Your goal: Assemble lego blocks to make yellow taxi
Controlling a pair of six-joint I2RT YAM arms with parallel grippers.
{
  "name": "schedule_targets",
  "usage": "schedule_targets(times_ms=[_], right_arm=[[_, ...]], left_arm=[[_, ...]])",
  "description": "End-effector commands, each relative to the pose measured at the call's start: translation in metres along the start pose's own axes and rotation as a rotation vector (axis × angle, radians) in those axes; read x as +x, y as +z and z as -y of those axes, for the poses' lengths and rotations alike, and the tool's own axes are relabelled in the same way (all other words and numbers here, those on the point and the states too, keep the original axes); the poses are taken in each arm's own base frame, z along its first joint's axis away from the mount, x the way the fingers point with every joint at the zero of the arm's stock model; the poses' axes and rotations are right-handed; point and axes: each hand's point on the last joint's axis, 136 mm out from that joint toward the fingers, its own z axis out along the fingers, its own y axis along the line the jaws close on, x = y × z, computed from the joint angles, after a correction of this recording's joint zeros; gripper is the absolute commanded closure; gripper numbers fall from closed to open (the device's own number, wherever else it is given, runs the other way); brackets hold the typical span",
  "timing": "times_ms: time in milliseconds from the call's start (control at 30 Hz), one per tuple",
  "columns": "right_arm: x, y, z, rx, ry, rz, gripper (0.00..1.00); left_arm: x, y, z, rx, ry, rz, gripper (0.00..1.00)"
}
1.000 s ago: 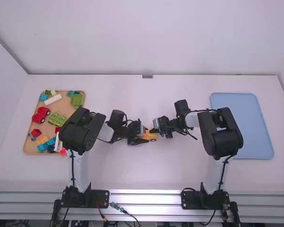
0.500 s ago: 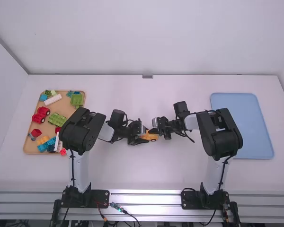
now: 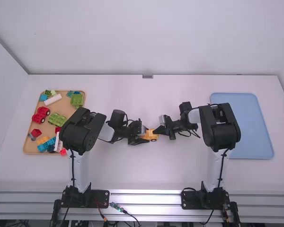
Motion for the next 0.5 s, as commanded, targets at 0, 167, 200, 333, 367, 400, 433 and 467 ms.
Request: schedule_targets(times_ms=[0, 167, 200, 333, 367, 400, 433, 467], right_arm=[[0.042, 0.006, -0.021, -0.053, -0.036, -0.128, 1.0], [0.032, 0.009, -0.02, -0.047, -0.076, -0.08, 1.0], [0.025, 0.005, -0.018, -0.042, -0.093, -0.065, 1.0], [-0.012, -0.026, -0.019, -0.023, -0.23, -0.034, 1.0], [-0.021, -0.033, -0.019, -0.015, -0.26, -0.024, 1.0], [-0.025, -0.037, -0.02, -0.01, -0.275, -0.018, 1.0], [-0.043, -0.053, -0.014, 0.043, -0.288, 0.006, 1.0], [-0.048, -0.059, -0.011, 0.065, -0.308, 0.004, 1.0]], left_arm=[[0.038, 0.0, -0.004, -0.07, -0.068, -0.136, 0.97], [0.037, 0.002, -0.002, -0.055, -0.077, -0.142, 0.97], [0.038, 0.002, -0.002, -0.05, -0.084, -0.147, 0.97], [0.039, 0.003, -0.002, -0.042, -0.101, -0.158, 0.97], [0.039, 0.002, -0.002, -0.04, -0.103, -0.16, 0.97], [0.039, 0.003, -0.002, -0.039, -0.1, -0.16, 0.97], [0.04, 0.003, 0.0, -0.031, -0.09, -0.167, 0.98], [0.041, 0.002, 0.0, -0.026, -0.086, -0.171, 0.98]])
